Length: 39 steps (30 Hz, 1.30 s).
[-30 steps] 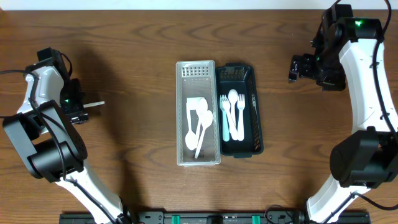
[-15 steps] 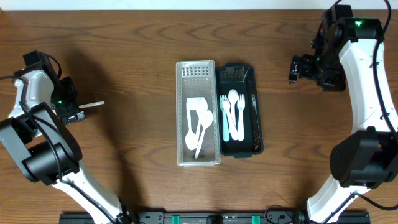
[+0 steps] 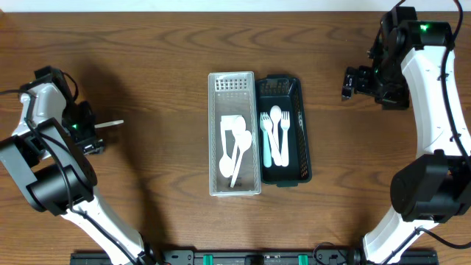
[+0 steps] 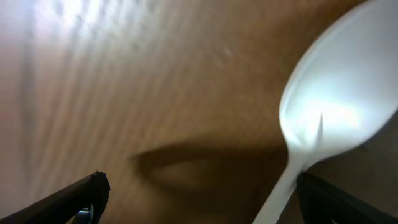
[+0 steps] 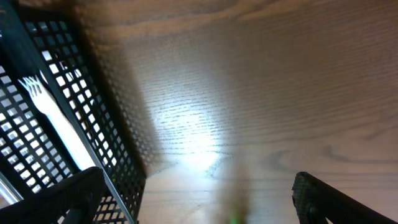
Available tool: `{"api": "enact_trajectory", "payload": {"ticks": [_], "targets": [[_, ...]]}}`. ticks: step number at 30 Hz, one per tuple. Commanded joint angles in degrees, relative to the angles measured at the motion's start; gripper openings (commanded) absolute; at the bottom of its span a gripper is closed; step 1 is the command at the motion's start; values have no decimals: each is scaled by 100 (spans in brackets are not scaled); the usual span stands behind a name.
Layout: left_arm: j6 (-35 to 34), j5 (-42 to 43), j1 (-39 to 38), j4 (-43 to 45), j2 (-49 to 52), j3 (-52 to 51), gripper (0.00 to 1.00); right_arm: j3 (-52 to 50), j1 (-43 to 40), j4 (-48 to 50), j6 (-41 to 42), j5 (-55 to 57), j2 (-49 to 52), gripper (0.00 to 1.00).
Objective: Pack container
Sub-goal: 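Move left gripper to the last spoon at the left edge, then lower left gripper and grasp the last spoon by its bowl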
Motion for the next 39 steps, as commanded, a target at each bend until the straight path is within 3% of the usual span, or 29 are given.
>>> {"api": "enact_trajectory", "payload": {"ticks": [1,29,33,37,39], "targets": [[63,-557,-7,-103,76,-33,98,-7,-52,-28,66,20,33,99],[184,-599,-2,-308,79,-46,99,-7,-52,-216,66,20,33,99],[186,-601,-2,-249,79,-46,96,-7,-52,-229,66,17,33,99],[186,-599,-2,-299,125,-50,79,-7,-52,-225,66,17,33,99],[184,-597,-2,-365,168,-57,79,-7,-52,-227,66,20,33,99]]}}
